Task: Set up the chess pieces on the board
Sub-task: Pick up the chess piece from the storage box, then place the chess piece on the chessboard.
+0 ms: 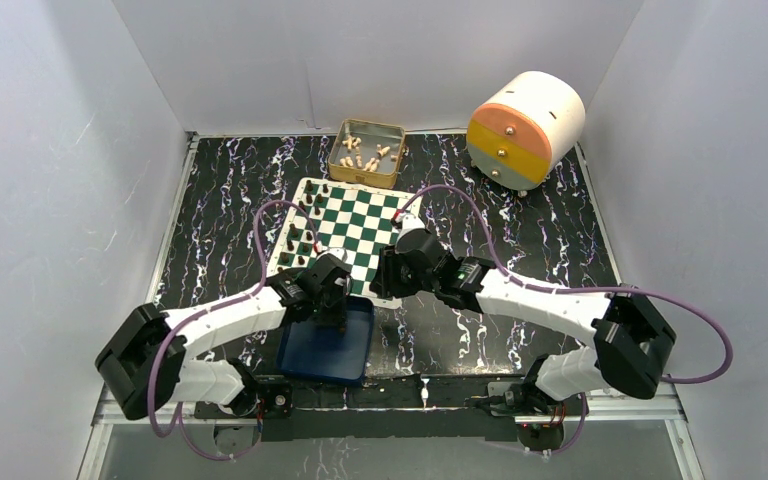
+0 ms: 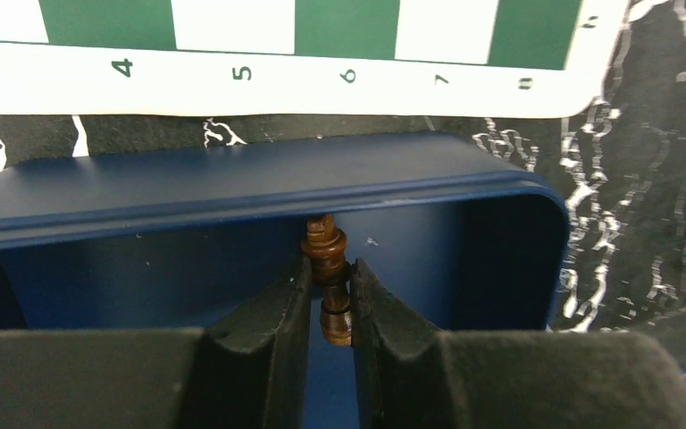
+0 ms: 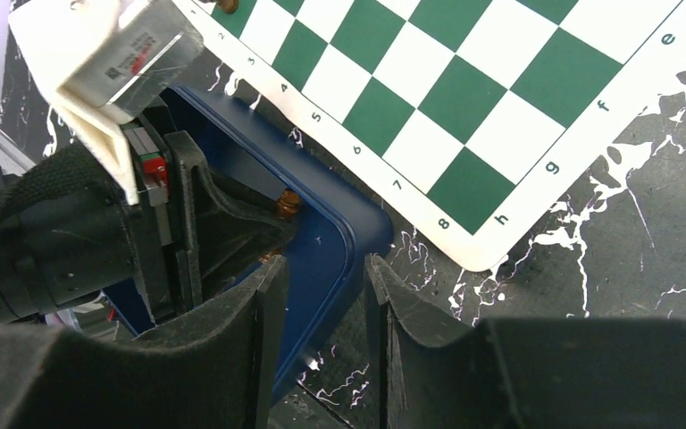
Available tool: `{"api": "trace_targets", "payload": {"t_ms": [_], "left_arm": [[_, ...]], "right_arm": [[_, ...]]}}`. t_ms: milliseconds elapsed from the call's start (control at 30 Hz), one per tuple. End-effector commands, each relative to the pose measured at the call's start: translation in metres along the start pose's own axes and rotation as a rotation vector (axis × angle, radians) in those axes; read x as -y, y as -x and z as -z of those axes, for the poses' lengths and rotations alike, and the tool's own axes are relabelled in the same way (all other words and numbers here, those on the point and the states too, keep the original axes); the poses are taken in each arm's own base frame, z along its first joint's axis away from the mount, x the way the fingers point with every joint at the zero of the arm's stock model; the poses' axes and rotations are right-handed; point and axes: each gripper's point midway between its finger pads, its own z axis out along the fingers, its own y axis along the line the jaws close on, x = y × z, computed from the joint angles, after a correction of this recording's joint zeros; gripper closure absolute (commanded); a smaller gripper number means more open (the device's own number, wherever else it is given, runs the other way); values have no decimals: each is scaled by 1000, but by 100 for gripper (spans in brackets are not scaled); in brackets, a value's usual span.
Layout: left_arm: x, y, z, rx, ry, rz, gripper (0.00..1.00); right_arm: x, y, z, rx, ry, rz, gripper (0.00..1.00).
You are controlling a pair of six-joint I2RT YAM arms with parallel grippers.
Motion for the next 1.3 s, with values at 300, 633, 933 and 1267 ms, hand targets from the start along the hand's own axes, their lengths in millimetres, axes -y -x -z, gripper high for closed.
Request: {"api": "trace_targets", "payload": {"t_ms": [300,633,933,1267], "left_arm": [[56,53,62,247,-328,248,100],[79,108,142,502,-566,386,100],[87,119,177,585,-725,469,100],[94,116,169,547,-739,451,100]], "right_arm": [[-62,40,45,198,335,38,55],[-85,45,89,336,559,81,42],[-101,50,95,344,625,128,41],[-100,66,90,385,574,95,44]]}}
